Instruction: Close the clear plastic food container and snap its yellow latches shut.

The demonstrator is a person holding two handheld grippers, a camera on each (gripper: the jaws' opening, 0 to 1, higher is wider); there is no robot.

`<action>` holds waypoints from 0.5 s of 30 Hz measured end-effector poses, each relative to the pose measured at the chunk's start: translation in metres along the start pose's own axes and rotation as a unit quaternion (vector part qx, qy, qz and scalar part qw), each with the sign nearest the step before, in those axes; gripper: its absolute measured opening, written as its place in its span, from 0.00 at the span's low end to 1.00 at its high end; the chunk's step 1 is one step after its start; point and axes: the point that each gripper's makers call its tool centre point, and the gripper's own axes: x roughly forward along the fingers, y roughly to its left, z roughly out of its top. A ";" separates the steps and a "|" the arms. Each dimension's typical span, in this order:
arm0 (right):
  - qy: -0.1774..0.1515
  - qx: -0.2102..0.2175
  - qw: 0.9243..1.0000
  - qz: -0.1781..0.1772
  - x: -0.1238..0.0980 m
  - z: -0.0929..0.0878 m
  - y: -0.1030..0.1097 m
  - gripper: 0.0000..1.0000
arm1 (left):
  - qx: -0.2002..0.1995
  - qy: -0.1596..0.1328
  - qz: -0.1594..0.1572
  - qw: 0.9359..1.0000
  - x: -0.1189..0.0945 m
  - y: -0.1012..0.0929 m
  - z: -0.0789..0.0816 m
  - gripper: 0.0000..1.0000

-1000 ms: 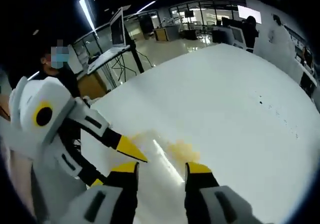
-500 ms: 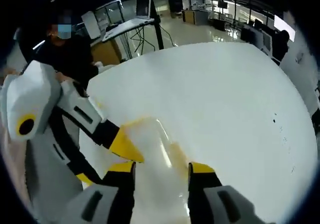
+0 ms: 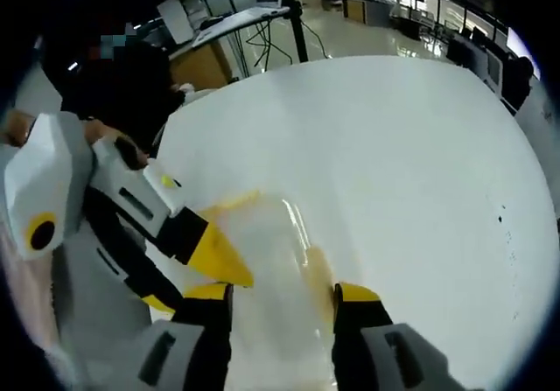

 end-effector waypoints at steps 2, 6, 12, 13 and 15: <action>0.011 -0.003 1.000 0.004 0.001 0.000 0.000 0.43 | -0.004 0.001 -0.005 1.000 0.000 0.001 0.000 0.41; 0.029 -0.008 0.999 0.012 0.001 -0.001 -0.001 0.43 | -0.013 0.015 -0.003 1.000 0.001 0.000 0.001 0.41; 0.044 -0.010 0.999 0.024 0.002 -0.002 -0.002 0.43 | -0.019 0.003 -0.004 1.000 0.000 0.001 -0.001 0.41; 0.045 -0.009 0.999 0.026 0.002 -0.002 -0.002 0.43 | -0.021 0.005 -0.004 1.000 0.001 0.001 -0.001 0.41; 0.047 -0.011 0.998 0.031 0.002 -0.002 0.000 0.43 | -0.016 0.018 -0.004 1.000 0.001 0.001 0.000 0.41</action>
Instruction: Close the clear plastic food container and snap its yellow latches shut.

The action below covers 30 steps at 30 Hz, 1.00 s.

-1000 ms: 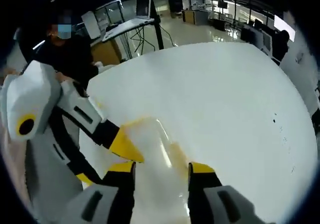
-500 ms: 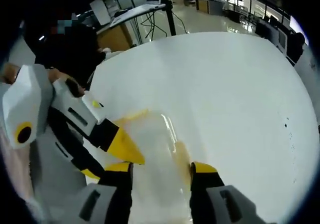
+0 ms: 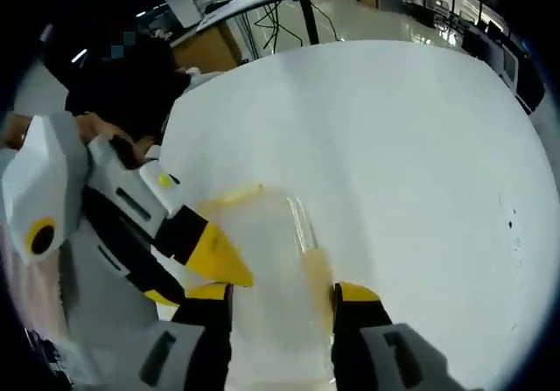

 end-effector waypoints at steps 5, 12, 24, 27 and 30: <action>0.007 0.003 1.000 0.010 0.001 -0.001 -0.001 0.44 | -0.002 0.004 -0.003 1.000 0.000 0.000 -0.001 0.41; 0.003 0.006 1.000 0.024 0.002 -0.001 0.000 0.45 | -0.002 0.012 -0.002 1.000 0.000 0.000 -0.001 0.41; -0.002 0.009 1.000 0.022 0.002 -0.001 0.001 0.45 | 0.002 0.013 0.002 1.000 0.000 -0.001 -0.002 0.41; -0.001 0.008 1.000 0.023 0.002 -0.001 0.000 0.45 | 0.004 0.010 0.012 1.000 0.001 -0.002 -0.002 0.42; -0.005 0.004 1.000 0.021 0.002 -0.001 0.001 0.44 | 0.004 0.009 0.014 1.000 0.001 -0.001 -0.002 0.41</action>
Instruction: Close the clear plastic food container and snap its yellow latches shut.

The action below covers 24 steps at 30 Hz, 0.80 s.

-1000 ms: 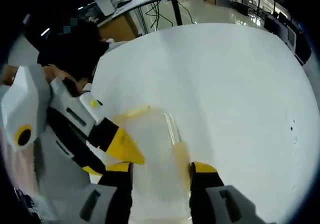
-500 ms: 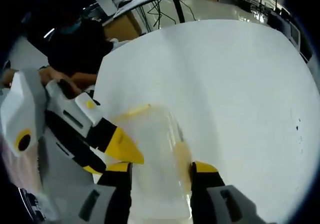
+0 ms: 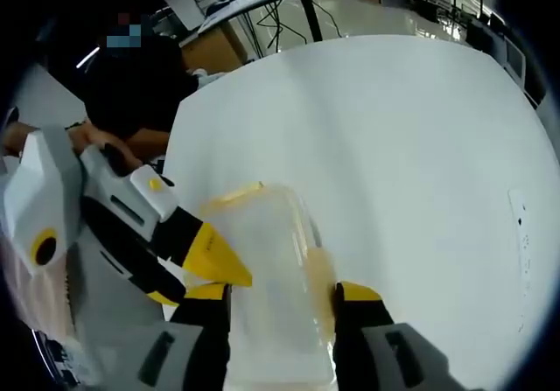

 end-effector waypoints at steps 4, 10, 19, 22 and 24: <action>-0.006 0.001 1.000 -0.002 0.000 0.000 0.000 0.44 | 0.007 0.004 0.005 1.000 0.001 0.000 -0.001 0.41; 0.013 -0.006 1.000 0.003 0.001 0.000 0.000 0.43 | 0.022 -0.007 0.033 0.999 0.003 -0.001 -0.003 0.41; 0.011 0.003 1.000 0.019 0.001 -0.002 -0.001 0.42 | 0.035 -0.021 0.048 0.998 0.004 0.000 -0.003 0.40; 0.010 0.004 1.000 0.025 0.001 -0.001 -0.001 0.42 | 0.041 -0.025 0.051 0.998 0.004 0.000 -0.003 0.38; 0.013 0.000 1.000 0.023 0.000 0.000 -0.001 0.41 | 0.081 -0.023 0.073 0.994 0.009 0.002 -0.002 0.38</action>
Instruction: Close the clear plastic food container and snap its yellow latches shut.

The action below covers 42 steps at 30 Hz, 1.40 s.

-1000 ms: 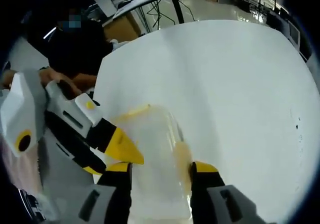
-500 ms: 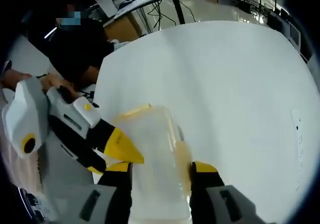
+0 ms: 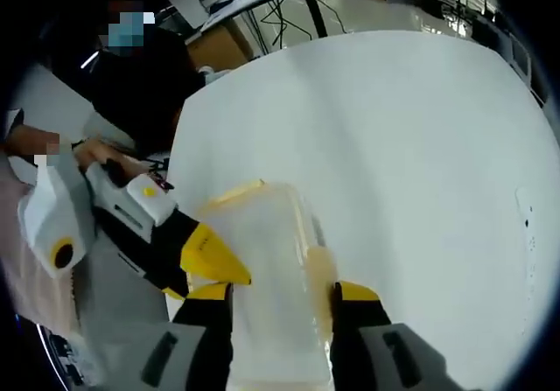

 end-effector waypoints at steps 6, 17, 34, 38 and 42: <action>0.004 0.007 1.000 0.021 -0.003 0.001 -0.005 0.38 | 0.002 0.000 -0.016 1.000 -0.005 0.001 0.000 0.39; -0.020 -0.013 1.000 -0.009 -0.001 -0.005 0.002 0.42 | 0.000 0.001 -0.024 1.000 -0.006 -0.005 -0.003 0.40; -0.119 -0.032 0.987 -0.099 -0.006 0.000 0.011 0.46 | 0.006 -0.005 -0.026 1.000 -0.007 -0.007 -0.002 0.41; -0.131 -0.028 0.985 -0.107 -0.007 0.001 0.011 0.46 | 0.008 -0.009 -0.026 1.000 -0.008 -0.007 0.000 0.41; -0.180 -0.006 0.977 -0.113 -0.008 0.004 0.009 0.47 | 0.013 -0.013 -0.030 0.999 -0.008 -0.007 0.001 0.42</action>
